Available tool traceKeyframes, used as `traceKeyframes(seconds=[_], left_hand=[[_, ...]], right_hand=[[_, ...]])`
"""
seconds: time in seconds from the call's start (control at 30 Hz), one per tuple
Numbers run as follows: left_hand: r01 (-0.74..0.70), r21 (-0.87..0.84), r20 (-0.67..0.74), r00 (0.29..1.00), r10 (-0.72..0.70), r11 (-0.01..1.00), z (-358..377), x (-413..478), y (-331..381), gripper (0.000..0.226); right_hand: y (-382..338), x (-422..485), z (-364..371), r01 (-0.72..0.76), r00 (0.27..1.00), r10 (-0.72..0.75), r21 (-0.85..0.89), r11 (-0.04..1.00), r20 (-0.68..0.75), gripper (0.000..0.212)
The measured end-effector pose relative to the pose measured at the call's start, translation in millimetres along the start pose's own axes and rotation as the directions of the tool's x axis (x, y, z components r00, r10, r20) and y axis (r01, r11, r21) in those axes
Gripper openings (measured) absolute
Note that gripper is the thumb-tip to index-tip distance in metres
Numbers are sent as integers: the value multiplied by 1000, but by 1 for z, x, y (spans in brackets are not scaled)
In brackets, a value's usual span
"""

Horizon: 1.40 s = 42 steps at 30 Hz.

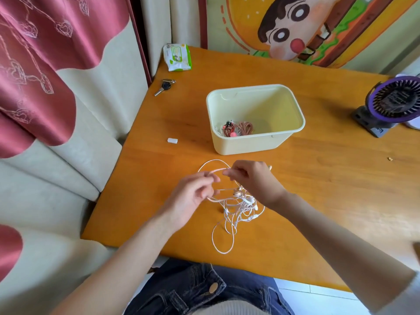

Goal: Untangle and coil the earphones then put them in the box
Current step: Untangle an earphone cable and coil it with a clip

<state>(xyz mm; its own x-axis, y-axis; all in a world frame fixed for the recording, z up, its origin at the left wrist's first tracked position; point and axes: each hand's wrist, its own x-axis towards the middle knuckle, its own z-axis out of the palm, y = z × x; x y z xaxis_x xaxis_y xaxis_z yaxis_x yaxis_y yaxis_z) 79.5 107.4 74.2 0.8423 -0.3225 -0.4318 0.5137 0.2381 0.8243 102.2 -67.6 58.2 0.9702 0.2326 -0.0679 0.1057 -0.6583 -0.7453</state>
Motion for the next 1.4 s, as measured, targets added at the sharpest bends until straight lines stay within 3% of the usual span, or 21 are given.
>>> traceKeyframes(seconds=[0.13, 0.23, 0.3, 0.37, 0.4, 0.43, 0.5, 0.57, 0.6, 0.67, 0.73, 0.77, 0.8, 0.87, 0.93, 1.0, 1.07, 1.13, 1.17, 1.3, 1.4], left_hand=[[-14, -183, 40, 999, 22, 983, -10, -3, 19, 17], [-21, 122, 33, 999, 17, 992, -21, -1, 28, 17], [-76, 617, -45, 990, 131, 783, -33, 2, 25, 16], [-99, 863, -93, 933, 347, 496, -44, 7, 18, 16], [-88, 838, -153, 909, 388, 538, -48, 9, 16, 14], [-86, 696, -254, 899, 357, 712, -49, 12, 16, 10], [-97, 129, -369, 919, 139, 987, -46, 15, 22, 15], [-44, -195, -335, 942, -24, 980, -42, 17, 32, 22], [-11, -138, -347, 937, -38, 990, -42, 17, 35, 25], [2, 384, -370, 917, 152, 923, -44, 15, 36, 27], [4, 866, -260, 858, 443, 501, -51, 12, 38, 29], [-11, 896, -239, 830, 504, 443, -53, 12, 38, 31], [-53, 852, -261, 819, 511, 520, -56, 12, 39, 33], [-153, 352, -430, 850, 304, 923, -58, 16, 42, 34], [-127, -125, -444, 894, 59, 984, -57, 18, 50, 33], [-65, 149, -452, 883, 126, 987, -56, 18, 51, 34], [-63, 766, -289, 855, 430, 640, -62, 13, 47, 28], [-94, 952, -83, 837, 540, 291, -66, 8, 44, 19], [-108, 951, -71, 834, 547, 288, -68, 6, 43, 16], [-137, 732, -241, 864, 443, 667, -58, 10, 50, 17], [-198, 541, -219, 905, 364, 818, -35, 11, 59, 17]], right_hand=[[5, 4, -7, -41, 999, 41, 11, 999, -13, 38], [15, 10, -16, -157, 987, 158, 42, 987, -13, 37], [20, 11, -25, -199, 979, 201, 93, 976, -19, 35], [16, 11, -31, -167, 984, 173, 109, 980, -44, 34], [11, 11, -33, -148, 985, 158, 129, 980, -64, 34], [7, 11, -36, -146, 983, 162, 164, 976, -89, 35], [0, 14, -39, -167, 971, 201, 241, 956, -126, 37], [-3, 16, -40, -173, 966, 215, 253, 952, -146, 36], [-4, 15, -40, -174, 964, 216, 242, 954, -158, 36], [-1, 14, -41, -190, 954, 231, 207, 960, -192, 36], [7, 13, -41, -227, 944, 257, 156, 961, -208, 36], [11, 12, -40, -252, 938, 275, 132, 959, -212, 35], [16, 12, -39, -275, 931, 294, 116, 954, -216, 35], [22, 12, -36, -308, 919, 323, 102, 946, -225, 35], [25, 13, -33, -339, 905, 351, 89, 937, -240, 35], [27, 14, -33, -378, 881, 386, 84, 922, -273, 35], [31, 15, -35, -407, 857, 413, 87, 909, -308, 35], [34, 14, -36, -429, 837, 436, 97, 898, -332, 34], [34, 13, -36, -433, 833, 443, 107, 895, -332, 34], [12, 9, -28, -346, 891, 391, 213, 914, -231, 30], [-14, 6, -13, -266, 949, 304, 296, 917, -87, 27]])
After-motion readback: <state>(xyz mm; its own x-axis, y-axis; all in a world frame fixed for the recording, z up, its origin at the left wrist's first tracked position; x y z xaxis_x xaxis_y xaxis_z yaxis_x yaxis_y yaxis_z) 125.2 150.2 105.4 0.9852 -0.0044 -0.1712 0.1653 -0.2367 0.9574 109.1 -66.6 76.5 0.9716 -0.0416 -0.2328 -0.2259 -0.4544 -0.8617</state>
